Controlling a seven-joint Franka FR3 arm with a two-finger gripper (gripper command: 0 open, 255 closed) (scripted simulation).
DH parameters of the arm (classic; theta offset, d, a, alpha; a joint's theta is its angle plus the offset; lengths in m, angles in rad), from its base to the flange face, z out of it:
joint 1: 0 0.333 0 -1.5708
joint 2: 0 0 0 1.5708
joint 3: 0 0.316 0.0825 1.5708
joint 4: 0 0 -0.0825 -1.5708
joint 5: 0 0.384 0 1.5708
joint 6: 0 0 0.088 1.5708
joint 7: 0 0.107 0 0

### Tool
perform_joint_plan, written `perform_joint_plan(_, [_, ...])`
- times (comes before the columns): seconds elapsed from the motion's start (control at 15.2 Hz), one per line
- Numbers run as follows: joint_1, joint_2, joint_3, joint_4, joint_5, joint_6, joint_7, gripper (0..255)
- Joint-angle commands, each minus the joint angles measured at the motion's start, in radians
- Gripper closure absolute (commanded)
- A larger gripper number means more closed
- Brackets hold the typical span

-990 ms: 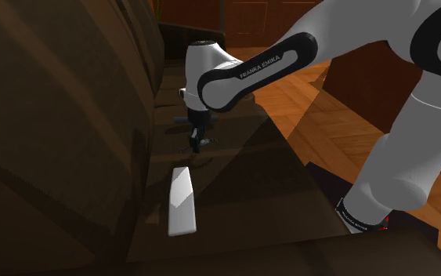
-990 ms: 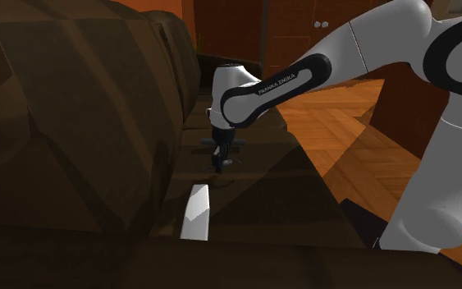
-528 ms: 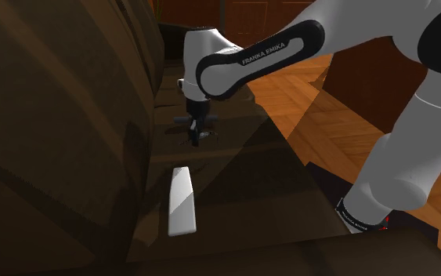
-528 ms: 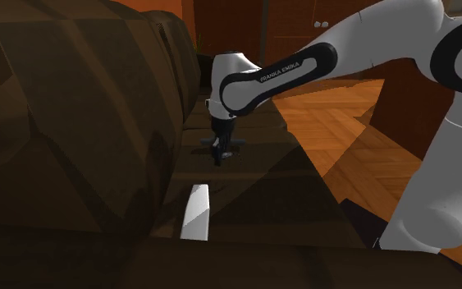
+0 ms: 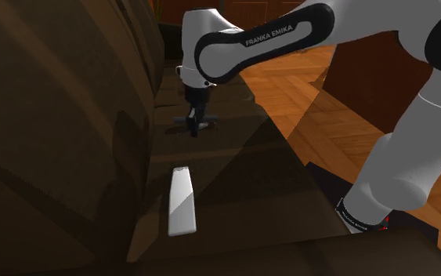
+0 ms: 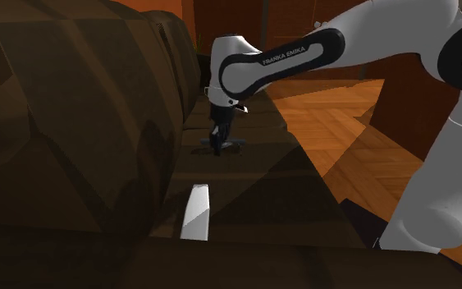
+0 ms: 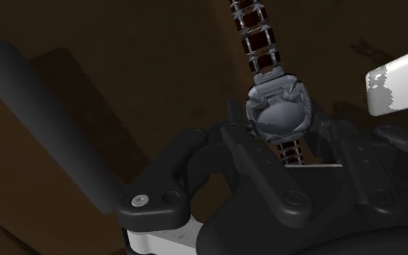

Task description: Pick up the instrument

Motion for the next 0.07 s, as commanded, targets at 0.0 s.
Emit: perform_joint_plan(0.0, [0.000, -0.005, -0.001, 0.003, 0.001, -0.008, -0.001, 255])
